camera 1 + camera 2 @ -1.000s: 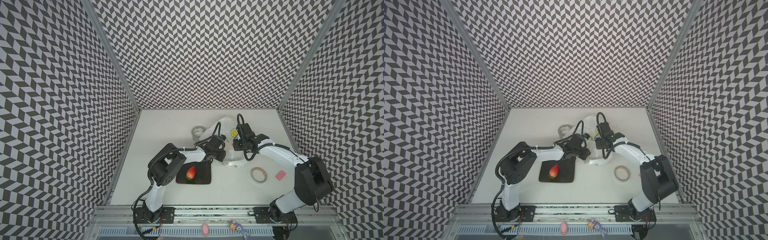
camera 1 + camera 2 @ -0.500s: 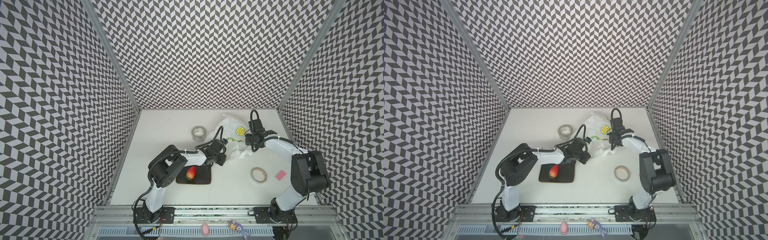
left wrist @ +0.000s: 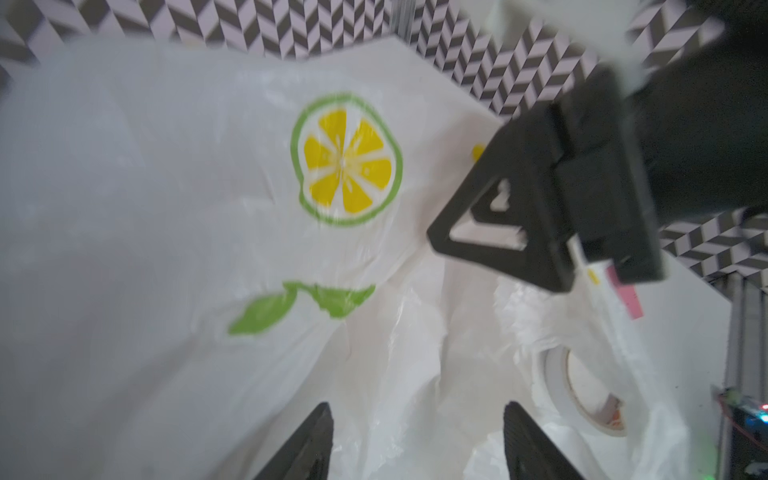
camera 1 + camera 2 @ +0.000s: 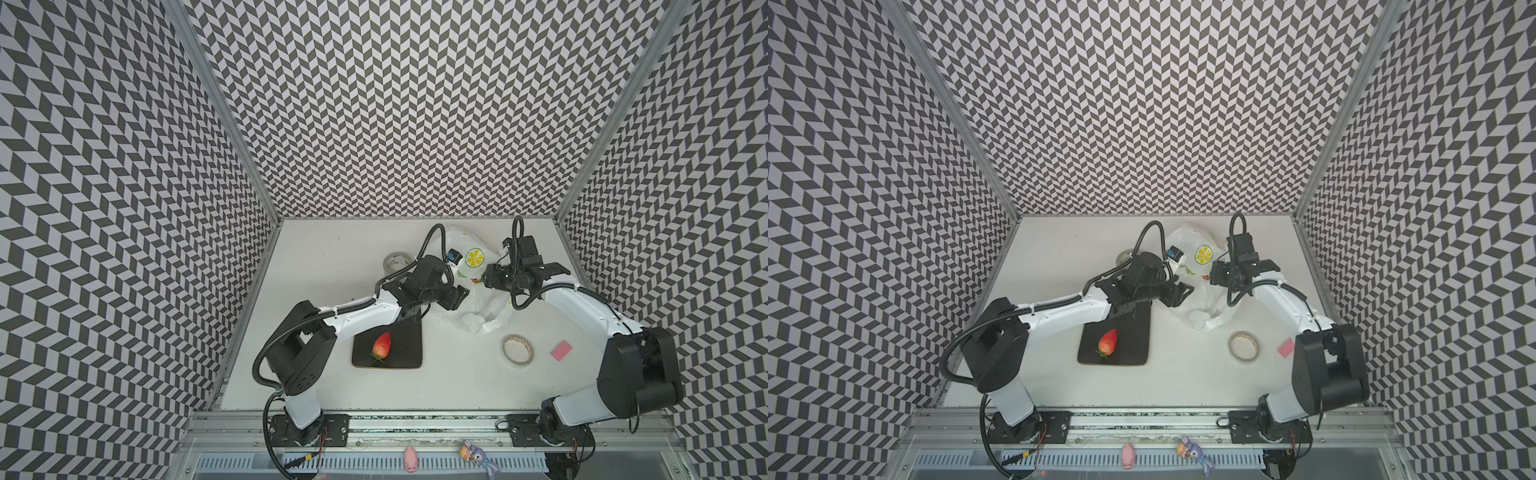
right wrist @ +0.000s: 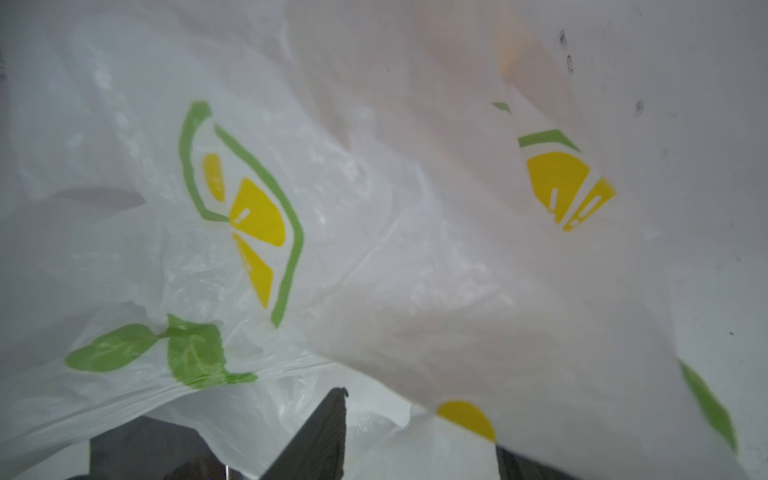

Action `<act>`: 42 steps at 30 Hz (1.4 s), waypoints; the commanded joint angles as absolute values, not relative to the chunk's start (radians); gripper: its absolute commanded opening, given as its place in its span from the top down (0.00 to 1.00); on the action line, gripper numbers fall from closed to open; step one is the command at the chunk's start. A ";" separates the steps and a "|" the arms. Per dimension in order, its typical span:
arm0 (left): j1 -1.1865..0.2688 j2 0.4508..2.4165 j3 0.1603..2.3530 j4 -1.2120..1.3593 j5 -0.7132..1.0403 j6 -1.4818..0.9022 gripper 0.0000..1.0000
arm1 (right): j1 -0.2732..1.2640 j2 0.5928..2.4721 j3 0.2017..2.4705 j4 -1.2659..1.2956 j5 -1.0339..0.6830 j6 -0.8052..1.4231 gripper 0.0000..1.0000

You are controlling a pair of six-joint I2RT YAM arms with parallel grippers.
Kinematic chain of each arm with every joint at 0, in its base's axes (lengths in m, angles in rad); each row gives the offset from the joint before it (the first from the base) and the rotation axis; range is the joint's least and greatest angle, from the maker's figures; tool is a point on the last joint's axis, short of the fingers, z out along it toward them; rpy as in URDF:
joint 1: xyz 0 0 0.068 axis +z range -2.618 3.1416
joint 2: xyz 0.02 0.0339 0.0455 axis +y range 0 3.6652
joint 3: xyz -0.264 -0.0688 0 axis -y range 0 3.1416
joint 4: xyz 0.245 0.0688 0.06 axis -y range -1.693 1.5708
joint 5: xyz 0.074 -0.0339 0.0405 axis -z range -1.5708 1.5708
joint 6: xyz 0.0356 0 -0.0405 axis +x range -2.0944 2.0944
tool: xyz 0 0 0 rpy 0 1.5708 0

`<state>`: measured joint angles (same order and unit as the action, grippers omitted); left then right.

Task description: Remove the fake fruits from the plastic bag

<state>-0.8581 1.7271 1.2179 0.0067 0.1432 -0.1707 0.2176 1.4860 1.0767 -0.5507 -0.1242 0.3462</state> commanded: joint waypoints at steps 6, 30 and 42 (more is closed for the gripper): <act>-0.874 1.539 1.182 -0.053 0.173 -0.033 0.26 | 0.221 1.412 1.103 -0.593 -0.258 0.430 0.43; -0.807 1.749 1.308 -0.251 -0.013 0.486 0.13 | 0.218 1.253 1.038 -0.613 -0.302 0.487 0.41; -0.820 1.802 1.340 -0.360 0.028 0.438 0.04 | 0.215 1.207 1.011 -0.624 -0.301 0.494 0.41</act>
